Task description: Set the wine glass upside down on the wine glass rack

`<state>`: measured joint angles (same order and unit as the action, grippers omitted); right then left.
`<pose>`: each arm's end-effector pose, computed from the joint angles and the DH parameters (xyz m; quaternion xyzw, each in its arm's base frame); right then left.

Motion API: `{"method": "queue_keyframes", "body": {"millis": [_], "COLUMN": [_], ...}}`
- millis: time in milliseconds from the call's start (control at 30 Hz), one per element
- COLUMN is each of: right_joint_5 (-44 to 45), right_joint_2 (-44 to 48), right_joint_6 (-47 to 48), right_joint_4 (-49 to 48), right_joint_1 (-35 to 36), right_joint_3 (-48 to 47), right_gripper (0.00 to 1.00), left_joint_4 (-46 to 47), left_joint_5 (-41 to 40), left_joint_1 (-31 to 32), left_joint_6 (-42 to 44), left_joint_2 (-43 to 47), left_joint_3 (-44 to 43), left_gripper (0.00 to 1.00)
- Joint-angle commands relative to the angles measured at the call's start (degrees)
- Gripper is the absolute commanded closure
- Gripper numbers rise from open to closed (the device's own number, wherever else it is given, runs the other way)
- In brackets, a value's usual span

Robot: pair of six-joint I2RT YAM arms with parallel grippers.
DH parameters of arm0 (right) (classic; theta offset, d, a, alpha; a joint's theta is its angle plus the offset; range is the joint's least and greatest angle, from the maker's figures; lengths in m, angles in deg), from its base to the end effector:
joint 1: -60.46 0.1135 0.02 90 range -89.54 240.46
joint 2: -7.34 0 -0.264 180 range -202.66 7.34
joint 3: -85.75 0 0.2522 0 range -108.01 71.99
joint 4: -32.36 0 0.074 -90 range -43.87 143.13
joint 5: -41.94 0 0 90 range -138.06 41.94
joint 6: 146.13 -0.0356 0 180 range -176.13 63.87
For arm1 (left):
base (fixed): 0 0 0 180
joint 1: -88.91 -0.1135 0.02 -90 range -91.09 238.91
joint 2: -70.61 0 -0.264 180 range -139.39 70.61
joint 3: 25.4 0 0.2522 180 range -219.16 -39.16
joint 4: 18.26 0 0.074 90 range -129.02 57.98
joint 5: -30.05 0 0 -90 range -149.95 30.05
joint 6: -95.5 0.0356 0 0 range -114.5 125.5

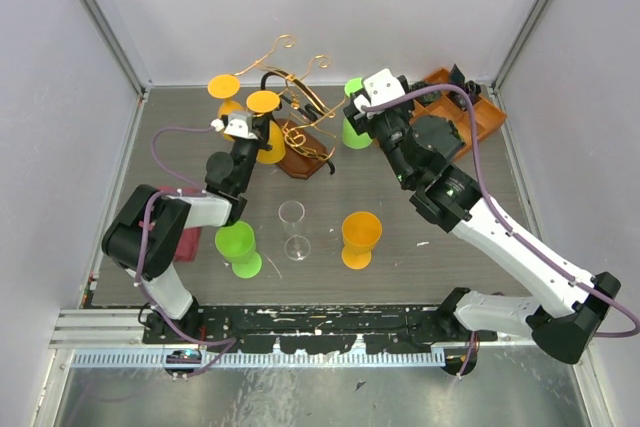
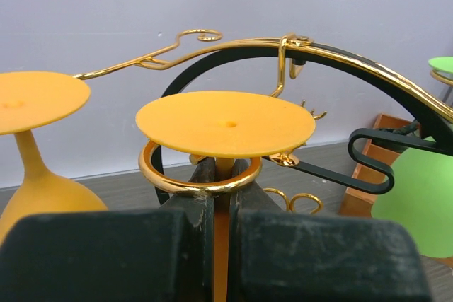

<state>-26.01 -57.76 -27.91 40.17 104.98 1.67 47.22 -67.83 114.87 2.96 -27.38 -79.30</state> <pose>0.1893 0.1674 0.4557 -0.2506 0.5894 -0.0127 0.7679 0.3074 -0.1443 0.2393 0.0585 0.5621 -0.1653 0.8083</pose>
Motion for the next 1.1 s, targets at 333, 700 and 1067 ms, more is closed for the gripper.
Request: {"method": "queue_keyframes", "body": {"millis": [333, 700, 1067], "right_joint_5": [0.4, 0.2, 0.4], "right_joint_2": [-0.9, -0.6, 0.1], "right_joint_6": [0.1, -0.6, -0.7], "right_joint_4": [-1.7, -1.4, -1.0], "right_joint_1": [0.2, 0.1, 0.1], "right_joint_3": [-0.3, 0.0, 0.3], "right_gripper": [0.36, 0.36, 0.36], "left_joint_4": [2.8, 2.8, 2.8], "left_joint_5": [-7.7, 1.4, 7.9], "left_joint_1": [0.0, 0.1, 0.1], "left_joint_6": [6.1, 5.3, 1.3], "left_joint_2": [5.5, 8.8, 5.0], "left_joint_3": [3.7, 6.8, 3.8], "left_gripper": [0.99, 0.99, 0.65]}}
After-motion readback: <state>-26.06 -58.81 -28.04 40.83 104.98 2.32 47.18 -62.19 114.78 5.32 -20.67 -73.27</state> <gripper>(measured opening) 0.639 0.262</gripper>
